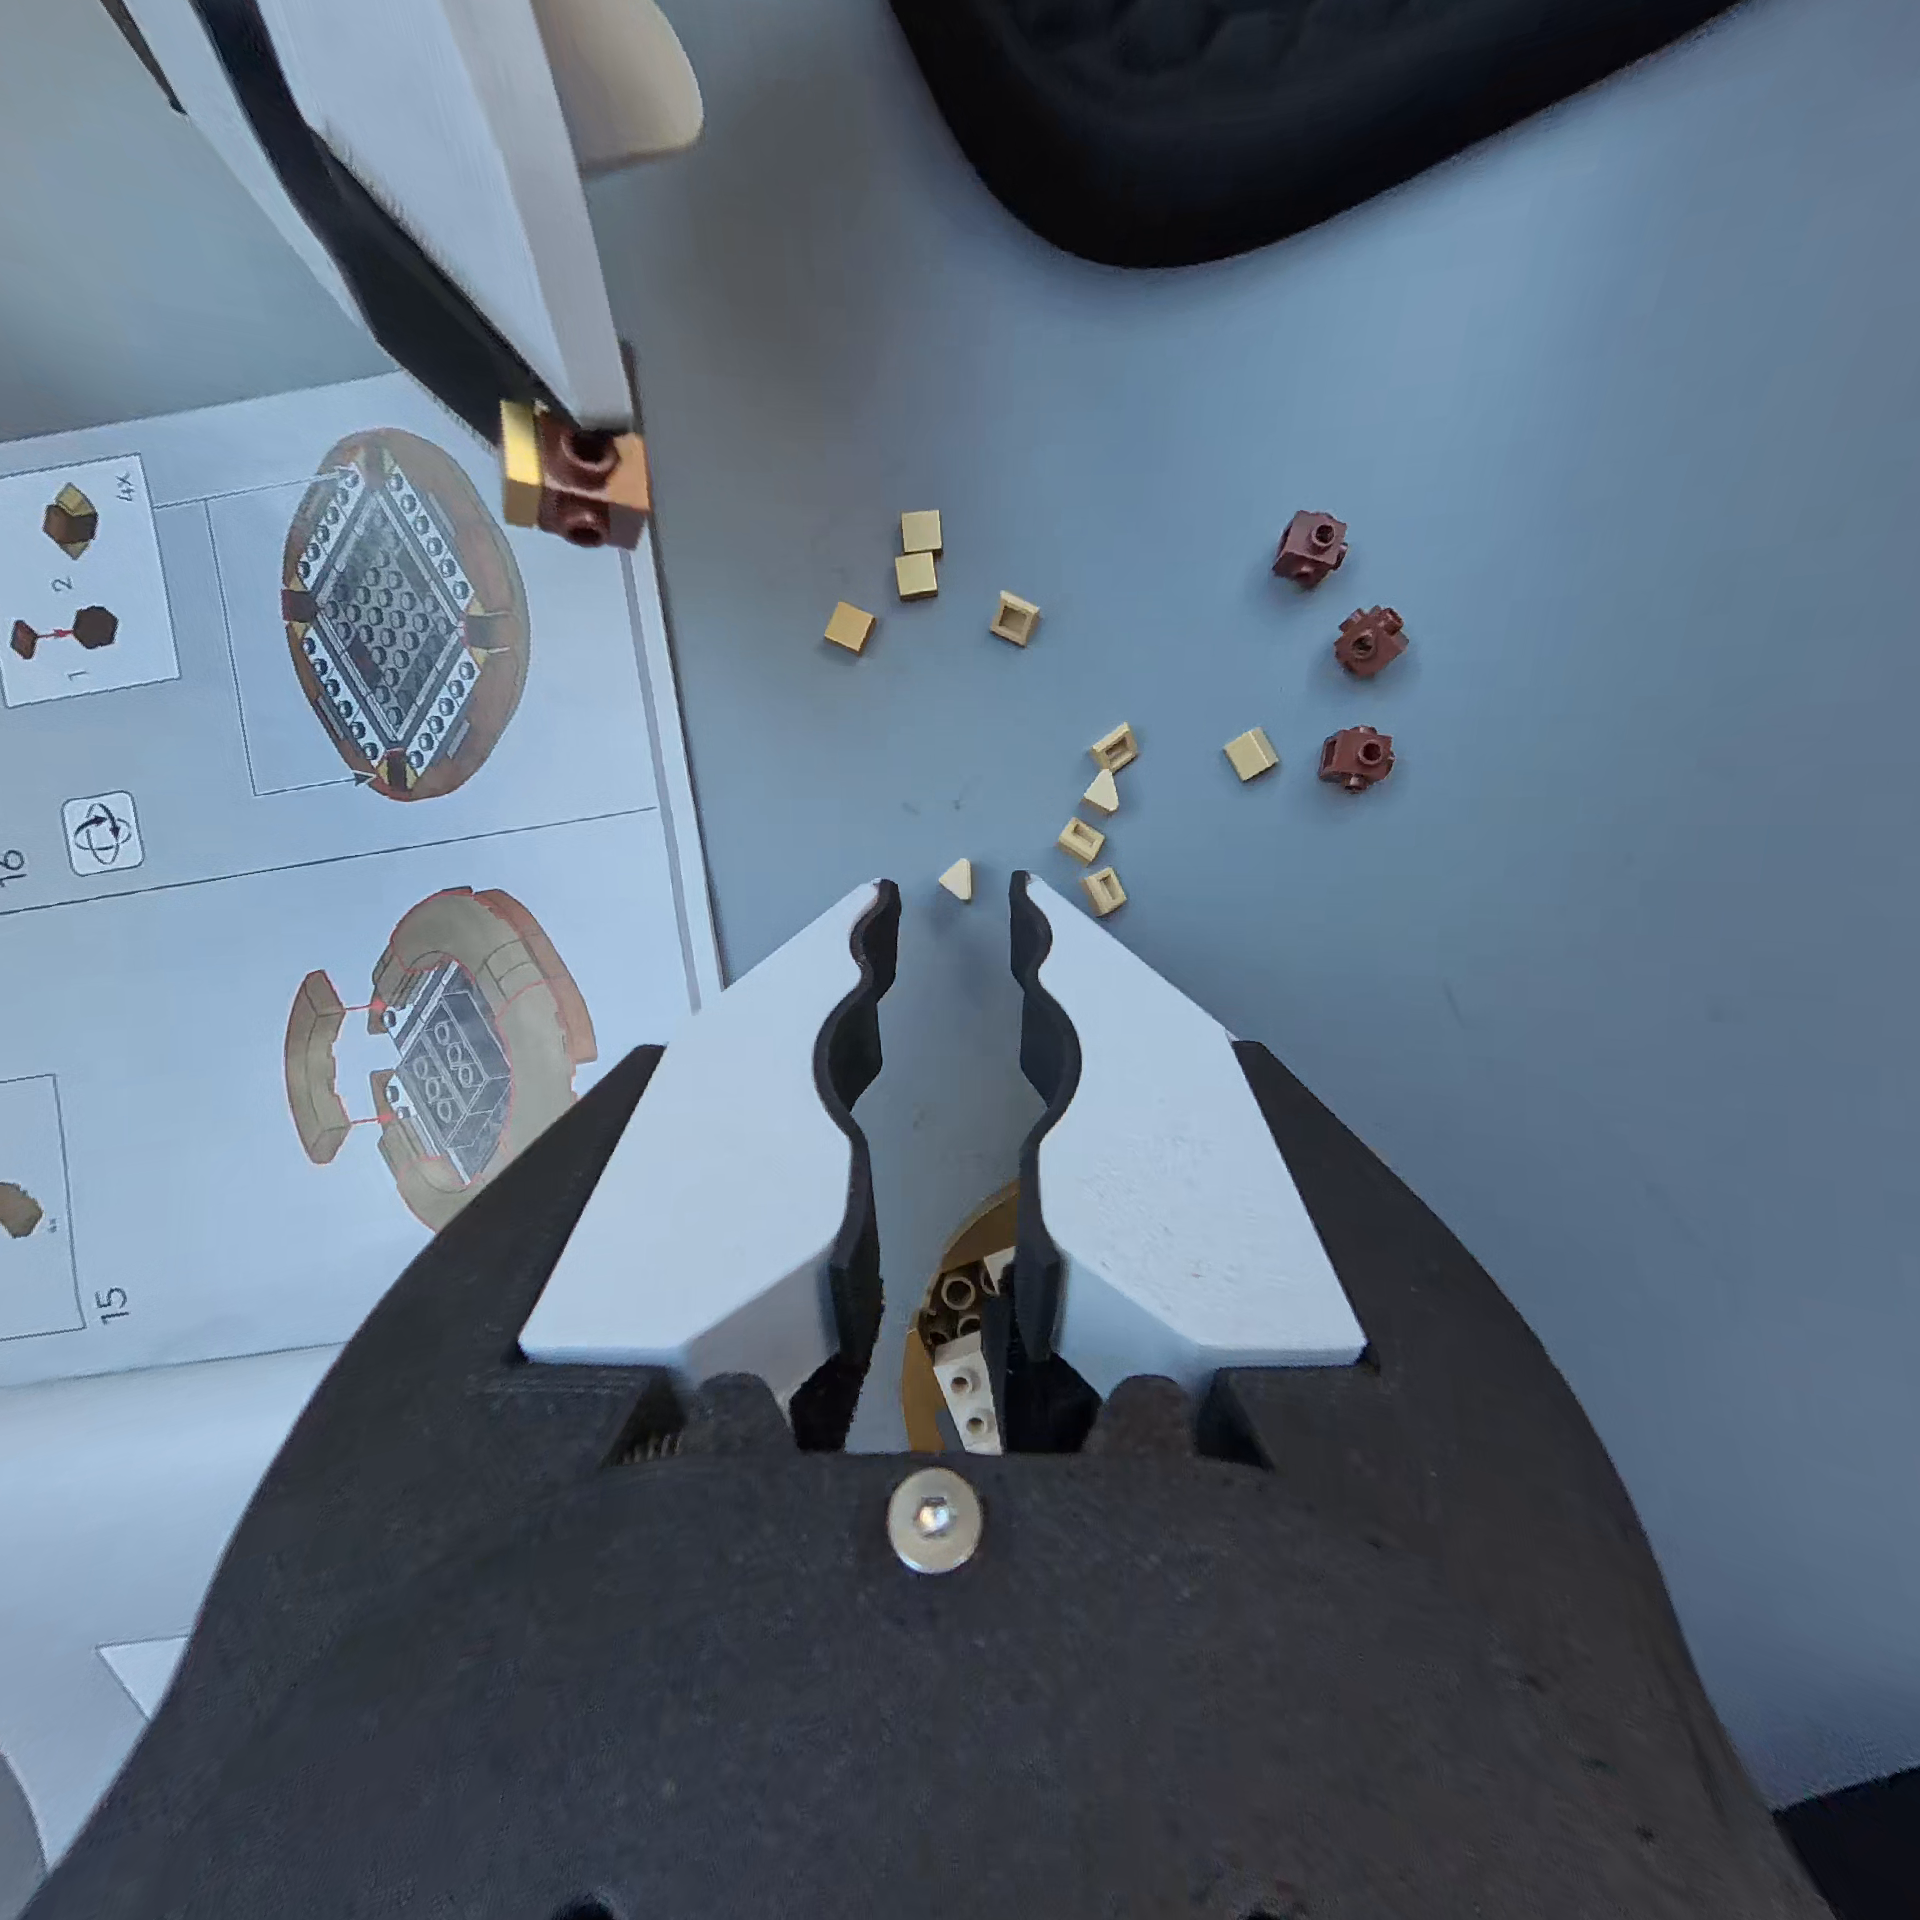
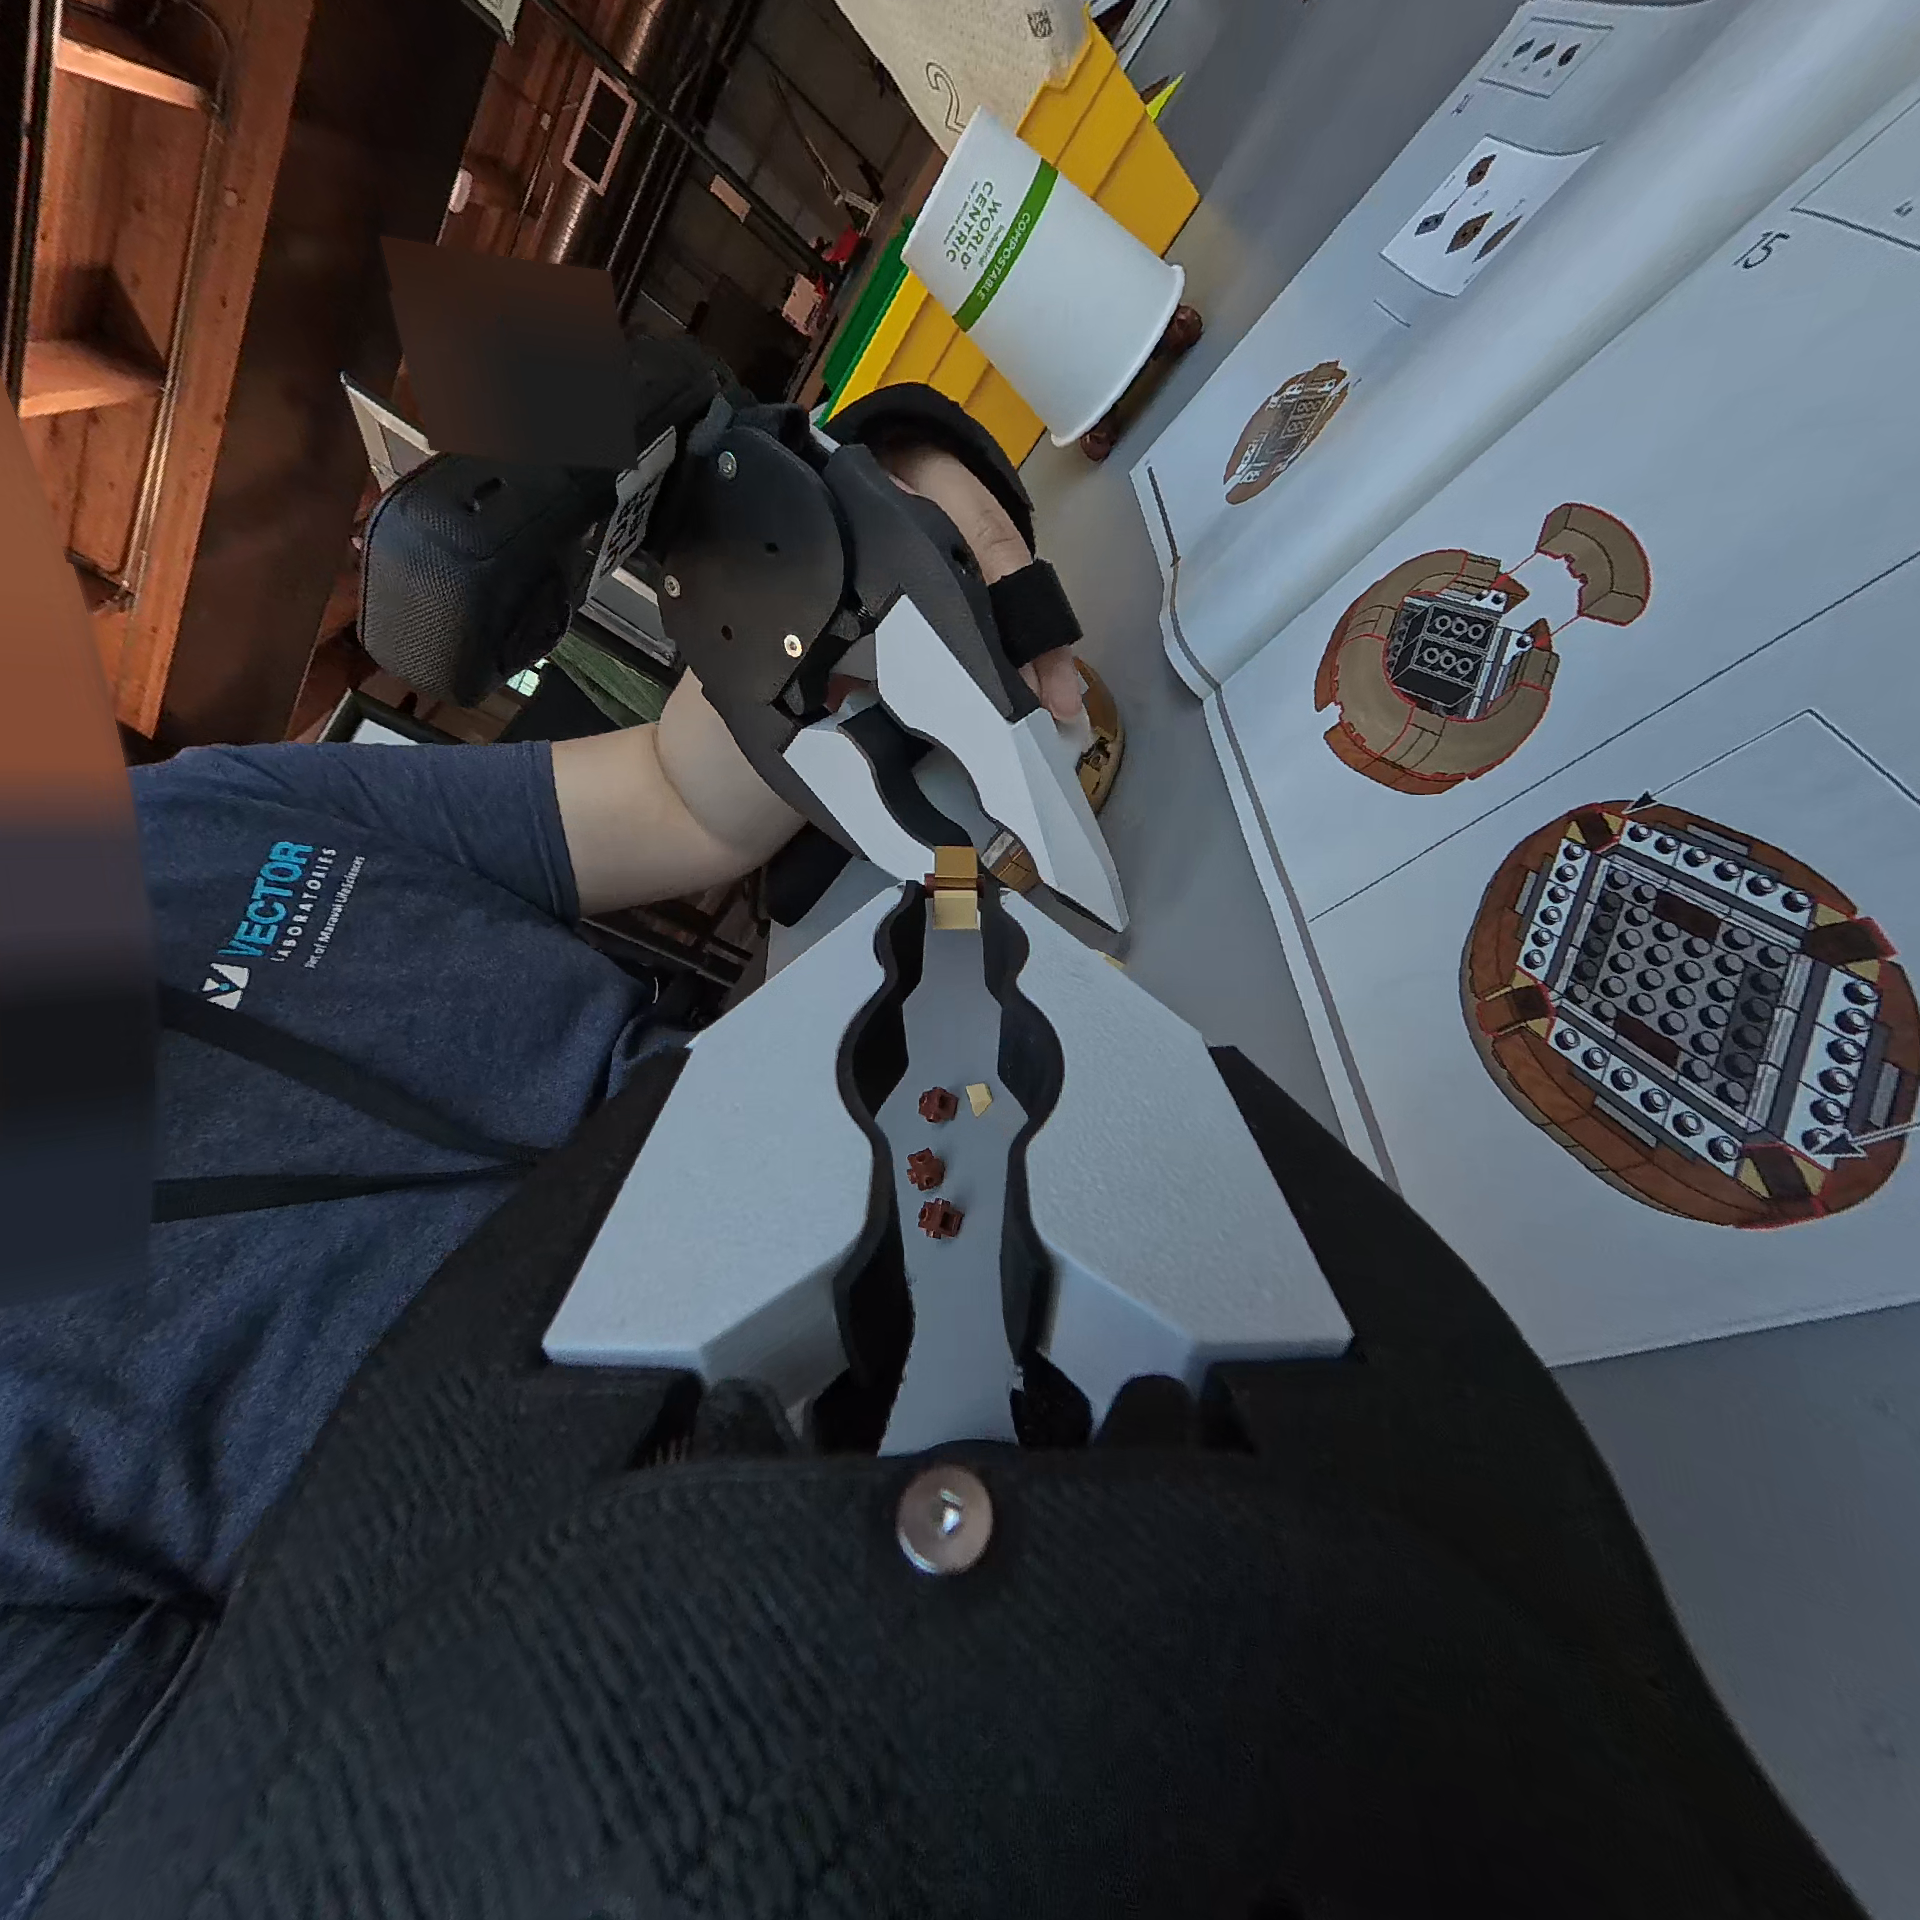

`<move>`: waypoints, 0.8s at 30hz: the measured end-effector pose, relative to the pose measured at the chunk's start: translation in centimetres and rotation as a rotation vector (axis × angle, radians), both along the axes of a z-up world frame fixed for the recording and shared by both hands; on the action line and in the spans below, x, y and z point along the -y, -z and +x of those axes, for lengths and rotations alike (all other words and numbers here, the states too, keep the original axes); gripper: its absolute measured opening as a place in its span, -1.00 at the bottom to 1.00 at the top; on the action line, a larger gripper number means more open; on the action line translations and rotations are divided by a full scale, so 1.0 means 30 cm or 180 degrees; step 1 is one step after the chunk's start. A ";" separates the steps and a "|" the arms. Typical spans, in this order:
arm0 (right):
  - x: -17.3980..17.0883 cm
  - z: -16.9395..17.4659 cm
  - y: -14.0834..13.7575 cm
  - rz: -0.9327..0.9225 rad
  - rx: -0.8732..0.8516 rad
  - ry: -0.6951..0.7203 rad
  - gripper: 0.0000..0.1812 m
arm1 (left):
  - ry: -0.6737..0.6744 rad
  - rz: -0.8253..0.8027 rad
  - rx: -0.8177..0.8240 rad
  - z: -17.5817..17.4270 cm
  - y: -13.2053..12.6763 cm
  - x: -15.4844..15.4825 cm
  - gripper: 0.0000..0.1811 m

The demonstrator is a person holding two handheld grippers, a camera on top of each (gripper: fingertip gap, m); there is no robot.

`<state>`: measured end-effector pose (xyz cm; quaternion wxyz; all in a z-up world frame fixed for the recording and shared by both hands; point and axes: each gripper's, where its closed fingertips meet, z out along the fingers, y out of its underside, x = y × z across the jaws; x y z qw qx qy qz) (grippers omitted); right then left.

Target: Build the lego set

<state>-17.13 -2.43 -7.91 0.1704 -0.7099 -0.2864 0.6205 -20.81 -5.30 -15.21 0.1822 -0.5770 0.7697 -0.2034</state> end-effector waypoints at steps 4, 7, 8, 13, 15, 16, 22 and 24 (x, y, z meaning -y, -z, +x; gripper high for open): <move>-0.006 0.010 -0.001 0.0008 0.0019 0.0034 -0.89 | -0.0031 -0.0086 -0.0235 -0.014 0.023 0.002 -0.83; -0.006 0.016 -0.003 0.0020 0.0021 0.0036 -0.89 | -0.0037 -0.0093 -0.0251 -0.021 0.027 0.010 -0.88; -0.006 0.017 -0.004 0.0024 0.0026 0.0039 -0.89 | -0.0036 -0.0096 -0.0248 -0.021 0.029 0.011 -0.92; -0.004 0.015 -0.002 0.0030 0.0041 0.0025 -0.89 | 0.0057 0.0054 -0.0179 -0.015 0.034 0.012 -0.97; -0.004 0.015 -0.001 0.0029 0.0044 0.0029 -0.89 | 0.0142 0.0062 -0.0119 -0.003 0.034 0.028 -0.95; -0.004 0.016 -0.002 0.0026 0.0042 0.0028 -0.89 | 0.0185 0.0051 -0.0099 0.001 0.034 0.038 -0.96; -0.014 0.030 -0.005 0.0030 0.0027 0.0092 -0.89 | 0.0143 0.0022 -0.0011 -0.008 0.026 0.036 -0.99; -0.017 0.035 -0.006 0.0034 0.0023 0.0106 -0.89 | 0.0046 0.0060 0.0090 -0.011 0.011 0.015 -0.99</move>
